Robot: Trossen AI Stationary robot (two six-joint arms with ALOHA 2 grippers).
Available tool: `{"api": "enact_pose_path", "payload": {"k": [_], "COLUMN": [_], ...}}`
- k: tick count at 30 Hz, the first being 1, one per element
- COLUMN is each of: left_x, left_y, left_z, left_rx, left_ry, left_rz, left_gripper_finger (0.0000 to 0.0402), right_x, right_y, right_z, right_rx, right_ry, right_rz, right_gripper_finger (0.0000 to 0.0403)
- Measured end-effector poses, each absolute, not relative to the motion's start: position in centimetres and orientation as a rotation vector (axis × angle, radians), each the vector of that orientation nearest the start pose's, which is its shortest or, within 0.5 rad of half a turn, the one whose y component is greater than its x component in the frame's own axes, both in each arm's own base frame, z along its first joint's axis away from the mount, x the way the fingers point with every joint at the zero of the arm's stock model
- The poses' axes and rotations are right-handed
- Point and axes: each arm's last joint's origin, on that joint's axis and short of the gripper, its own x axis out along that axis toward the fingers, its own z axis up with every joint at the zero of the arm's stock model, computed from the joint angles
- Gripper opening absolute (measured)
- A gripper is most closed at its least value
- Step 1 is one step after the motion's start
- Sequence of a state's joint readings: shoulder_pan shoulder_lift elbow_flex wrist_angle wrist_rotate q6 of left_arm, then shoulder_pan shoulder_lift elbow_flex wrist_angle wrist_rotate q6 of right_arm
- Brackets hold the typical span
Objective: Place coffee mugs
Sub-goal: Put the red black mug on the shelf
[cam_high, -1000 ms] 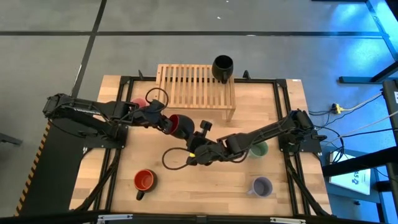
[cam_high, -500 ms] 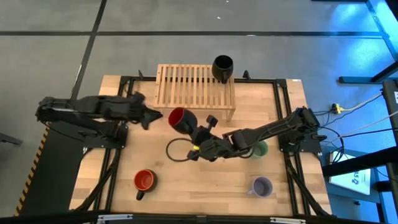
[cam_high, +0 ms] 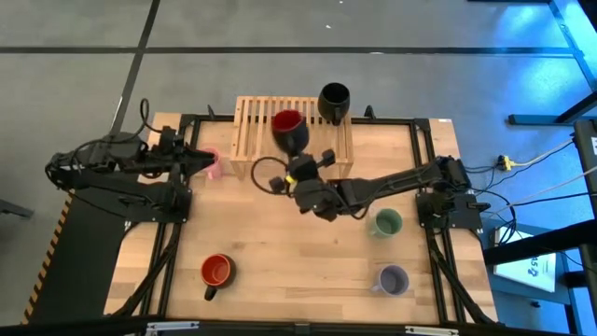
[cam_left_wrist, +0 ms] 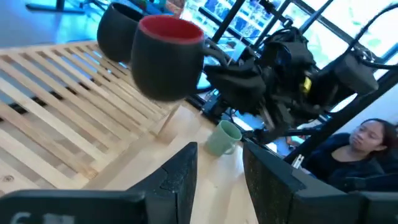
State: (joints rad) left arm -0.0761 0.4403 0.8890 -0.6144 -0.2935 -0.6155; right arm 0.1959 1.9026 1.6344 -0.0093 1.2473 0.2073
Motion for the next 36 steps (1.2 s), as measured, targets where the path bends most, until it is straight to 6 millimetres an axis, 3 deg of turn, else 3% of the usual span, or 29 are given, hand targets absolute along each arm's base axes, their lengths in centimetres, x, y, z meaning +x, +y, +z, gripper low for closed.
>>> {"api": "enact_pose_path", "payload": {"k": [19,24,30,36], "left_x": [7.0,7.0,7.0,7.0], "left_y": [0.2,0.2,0.2,0.2], "left_z": [36.0,36.0,36.0,36.0], "left_rx": [-0.535,-0.534,-0.534,-0.534], "left_ry": [0.106,0.106,0.106,0.106], "left_rz": [0.232,0.232,0.232,0.232], "left_gripper_finger": [0.0124,0.0124,0.0124,0.0124], "right_x": [45.3,46.2,47.2,47.6], "right_y": [-2.1,-3.8,-4.6,-5.1], "right_z": [30.2,28.4,26.3,26.3], "right_rx": [0.192,0.172,0.120,0.063], "right_ry": [-0.022,0.001,0.017,0.010], "right_rz": [-1.173,-1.206,-1.242,-1.263], "right_gripper_finger": [0.0042,0.0042,0.0042,0.0042]}}
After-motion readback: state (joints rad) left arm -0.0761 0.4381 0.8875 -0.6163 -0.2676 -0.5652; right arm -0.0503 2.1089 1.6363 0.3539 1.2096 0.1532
